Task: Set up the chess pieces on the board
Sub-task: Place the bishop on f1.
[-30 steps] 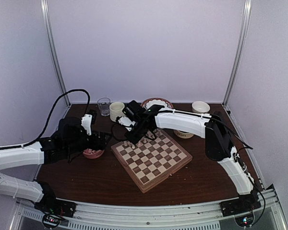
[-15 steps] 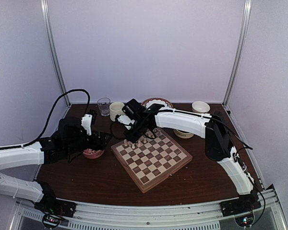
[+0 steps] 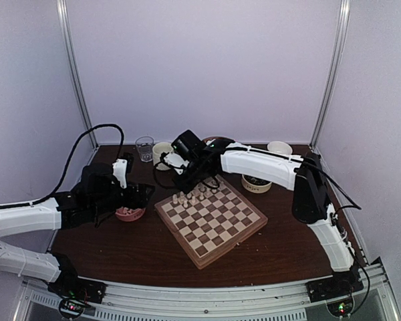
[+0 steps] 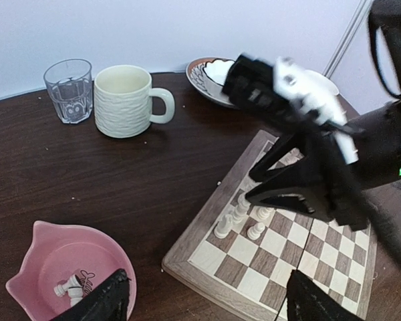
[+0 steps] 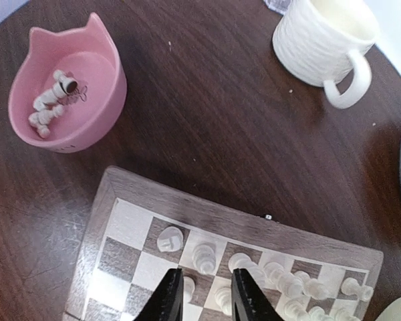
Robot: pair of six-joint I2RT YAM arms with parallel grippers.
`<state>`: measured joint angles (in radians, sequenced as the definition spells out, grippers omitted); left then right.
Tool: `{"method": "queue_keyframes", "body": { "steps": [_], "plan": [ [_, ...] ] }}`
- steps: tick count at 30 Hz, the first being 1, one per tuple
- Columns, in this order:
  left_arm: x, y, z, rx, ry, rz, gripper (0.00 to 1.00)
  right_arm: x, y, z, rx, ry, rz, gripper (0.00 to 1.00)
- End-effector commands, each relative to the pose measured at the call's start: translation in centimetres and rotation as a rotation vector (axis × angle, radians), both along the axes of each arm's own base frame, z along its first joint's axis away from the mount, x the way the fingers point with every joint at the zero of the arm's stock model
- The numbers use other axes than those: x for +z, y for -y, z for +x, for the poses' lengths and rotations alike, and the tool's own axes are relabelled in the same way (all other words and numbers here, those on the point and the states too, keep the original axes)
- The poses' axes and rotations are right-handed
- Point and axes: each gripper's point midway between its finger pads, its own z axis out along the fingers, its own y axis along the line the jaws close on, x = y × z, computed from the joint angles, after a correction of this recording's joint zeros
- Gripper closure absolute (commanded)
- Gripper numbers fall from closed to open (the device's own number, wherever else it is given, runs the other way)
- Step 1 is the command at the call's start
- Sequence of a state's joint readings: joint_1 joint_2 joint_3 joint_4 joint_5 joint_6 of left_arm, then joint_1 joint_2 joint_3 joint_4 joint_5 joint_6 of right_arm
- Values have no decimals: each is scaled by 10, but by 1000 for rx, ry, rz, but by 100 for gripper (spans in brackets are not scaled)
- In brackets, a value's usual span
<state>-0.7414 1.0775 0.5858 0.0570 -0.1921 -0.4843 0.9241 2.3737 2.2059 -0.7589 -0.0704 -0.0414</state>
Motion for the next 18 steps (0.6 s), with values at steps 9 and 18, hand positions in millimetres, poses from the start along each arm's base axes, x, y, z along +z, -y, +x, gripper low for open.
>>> {"method": "queue_keyframes", "body": {
  "steps": [9,18],
  "plan": [
    [-8,-12,22,135,-33,87,27,168,59,-49,-57,157,379,70],
    [-52,-46,50,300,-198,282,51,94,112,-80,-106,165,370,70]
  ]
}}
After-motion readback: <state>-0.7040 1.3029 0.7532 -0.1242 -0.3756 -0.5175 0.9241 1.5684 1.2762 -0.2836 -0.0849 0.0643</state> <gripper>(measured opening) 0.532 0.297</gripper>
